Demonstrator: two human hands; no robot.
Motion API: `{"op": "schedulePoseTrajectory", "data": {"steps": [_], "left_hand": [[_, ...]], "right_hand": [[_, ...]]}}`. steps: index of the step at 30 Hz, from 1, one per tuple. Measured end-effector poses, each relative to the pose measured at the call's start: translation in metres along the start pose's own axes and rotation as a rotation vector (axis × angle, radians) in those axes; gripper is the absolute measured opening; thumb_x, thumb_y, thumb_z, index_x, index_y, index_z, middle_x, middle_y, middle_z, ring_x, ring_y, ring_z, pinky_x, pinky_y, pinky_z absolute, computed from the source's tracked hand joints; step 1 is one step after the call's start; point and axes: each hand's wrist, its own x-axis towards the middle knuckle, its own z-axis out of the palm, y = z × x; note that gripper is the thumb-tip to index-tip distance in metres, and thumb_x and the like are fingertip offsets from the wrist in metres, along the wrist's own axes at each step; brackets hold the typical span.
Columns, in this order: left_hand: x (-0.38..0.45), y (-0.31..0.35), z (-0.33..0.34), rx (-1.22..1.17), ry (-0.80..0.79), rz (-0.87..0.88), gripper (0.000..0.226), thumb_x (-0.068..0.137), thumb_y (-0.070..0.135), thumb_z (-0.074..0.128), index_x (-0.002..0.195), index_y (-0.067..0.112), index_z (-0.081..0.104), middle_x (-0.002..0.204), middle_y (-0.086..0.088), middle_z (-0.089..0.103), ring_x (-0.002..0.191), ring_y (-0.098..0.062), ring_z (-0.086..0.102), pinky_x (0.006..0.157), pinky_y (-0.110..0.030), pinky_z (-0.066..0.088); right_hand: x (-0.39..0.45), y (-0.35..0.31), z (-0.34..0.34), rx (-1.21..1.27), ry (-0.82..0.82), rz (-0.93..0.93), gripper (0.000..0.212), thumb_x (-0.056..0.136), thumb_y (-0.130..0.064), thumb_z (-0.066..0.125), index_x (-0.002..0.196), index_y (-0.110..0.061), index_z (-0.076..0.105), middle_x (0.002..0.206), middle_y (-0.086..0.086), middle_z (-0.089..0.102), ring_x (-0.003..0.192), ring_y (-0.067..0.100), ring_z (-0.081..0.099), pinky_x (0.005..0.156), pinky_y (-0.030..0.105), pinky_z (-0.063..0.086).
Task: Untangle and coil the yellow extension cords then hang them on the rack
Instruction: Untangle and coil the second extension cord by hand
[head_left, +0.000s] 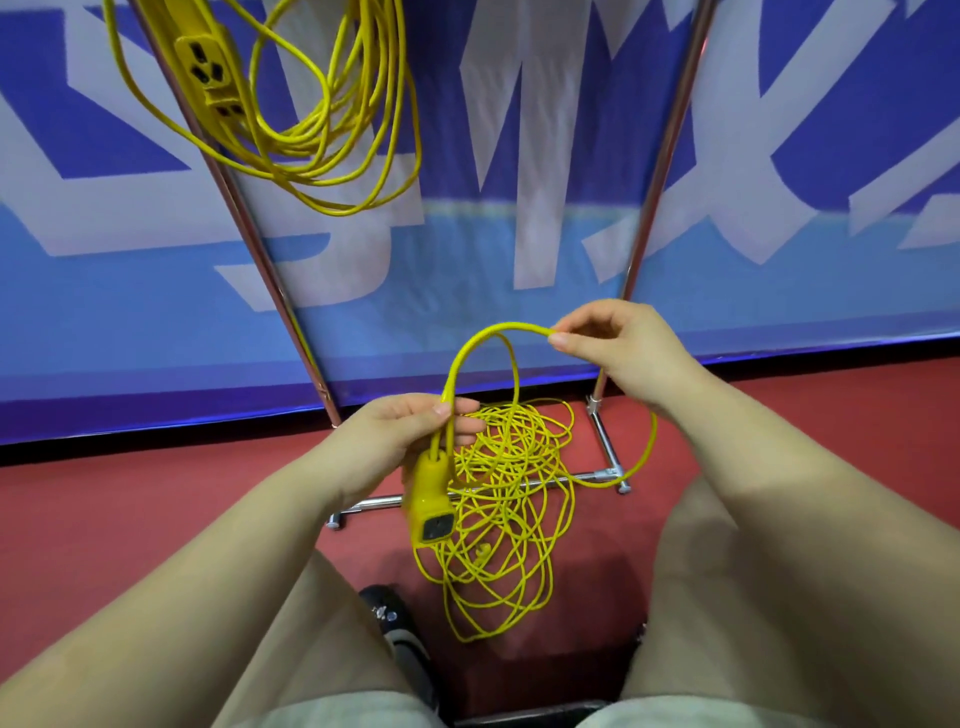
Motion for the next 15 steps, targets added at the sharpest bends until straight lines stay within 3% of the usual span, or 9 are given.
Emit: {"op": "schedulePoseTrajectory", "data": {"steps": [7,12,15], "left_hand": [[-0.001,-0.005,0.0,-0.052,0.028,-0.002,0.026,0.097,0.012,0.038,0.102,0.008,0.063,0.089,-0.004,0.074,0.083,-0.012,0.071,0.075,-0.023,0.057],[0.0,0.0,0.001,-0.064,0.022,-0.003,0.026,0.097,0.014,0.038,0.101,0.007,0.064,0.087,-0.005,0.074,0.08,-0.013,0.071,0.073,-0.02,0.056],[0.003,0.003,0.003,-0.033,0.01,-0.006,0.027,0.097,0.016,0.039,0.101,0.008,0.064,0.087,-0.006,0.074,0.08,-0.013,0.071,0.073,-0.02,0.056]], "right_hand": [[0.01,-0.006,-0.005,-0.288,-0.152,-0.02,0.011,0.076,-0.017,0.076,0.072,-0.021,0.067,0.063,-0.008,0.057,0.055,0.002,0.042,0.058,0.018,0.035],[0.006,-0.015,0.001,-0.321,-0.272,-0.037,0.008,0.075,-0.017,0.076,0.079,-0.015,0.07,0.072,0.005,0.062,0.058,0.001,0.047,0.056,0.012,0.036],[0.004,-0.02,0.016,-0.339,-0.28,-0.071,0.009,0.074,-0.021,0.077,0.077,-0.019,0.069,0.073,0.006,0.066,0.062,0.004,0.051,0.06,0.017,0.038]]}}
